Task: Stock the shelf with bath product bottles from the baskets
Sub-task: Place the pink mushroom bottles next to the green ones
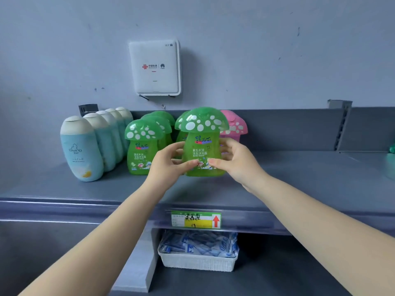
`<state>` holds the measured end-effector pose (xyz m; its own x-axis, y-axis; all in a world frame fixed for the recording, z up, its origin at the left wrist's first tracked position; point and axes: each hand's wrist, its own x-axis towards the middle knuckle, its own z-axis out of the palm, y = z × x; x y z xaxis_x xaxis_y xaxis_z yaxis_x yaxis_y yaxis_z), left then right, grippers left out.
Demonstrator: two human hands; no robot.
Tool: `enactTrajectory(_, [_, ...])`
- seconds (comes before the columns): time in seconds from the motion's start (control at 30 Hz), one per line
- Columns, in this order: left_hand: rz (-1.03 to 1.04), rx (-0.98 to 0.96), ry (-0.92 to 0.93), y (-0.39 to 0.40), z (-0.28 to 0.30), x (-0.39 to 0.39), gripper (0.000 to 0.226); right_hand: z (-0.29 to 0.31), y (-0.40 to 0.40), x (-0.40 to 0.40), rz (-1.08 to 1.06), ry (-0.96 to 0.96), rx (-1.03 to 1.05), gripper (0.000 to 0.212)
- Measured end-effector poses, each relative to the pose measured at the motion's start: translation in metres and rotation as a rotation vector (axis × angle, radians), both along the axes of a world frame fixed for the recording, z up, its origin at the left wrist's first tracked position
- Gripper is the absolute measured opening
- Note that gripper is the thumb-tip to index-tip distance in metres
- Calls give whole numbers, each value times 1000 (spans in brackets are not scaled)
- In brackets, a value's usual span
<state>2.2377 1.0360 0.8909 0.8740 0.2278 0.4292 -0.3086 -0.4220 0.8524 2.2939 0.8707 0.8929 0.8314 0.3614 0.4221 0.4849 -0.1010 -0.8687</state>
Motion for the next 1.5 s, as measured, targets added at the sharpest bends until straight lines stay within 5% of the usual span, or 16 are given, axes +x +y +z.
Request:
enactTrajectory(0.53, [129, 253, 105, 31, -4, 56, 29, -6, 57, 45, -250, -75, -335, 43])
enactTrajectory(0.83, [209, 262, 136, 28, -5, 63, 48, -7, 79, 53, -412, -122, -439, 36])
enactTrajectory(1.5, [191, 239, 169, 27, -3, 60, 48, -2, 89, 54, -435, -56, -586, 29])
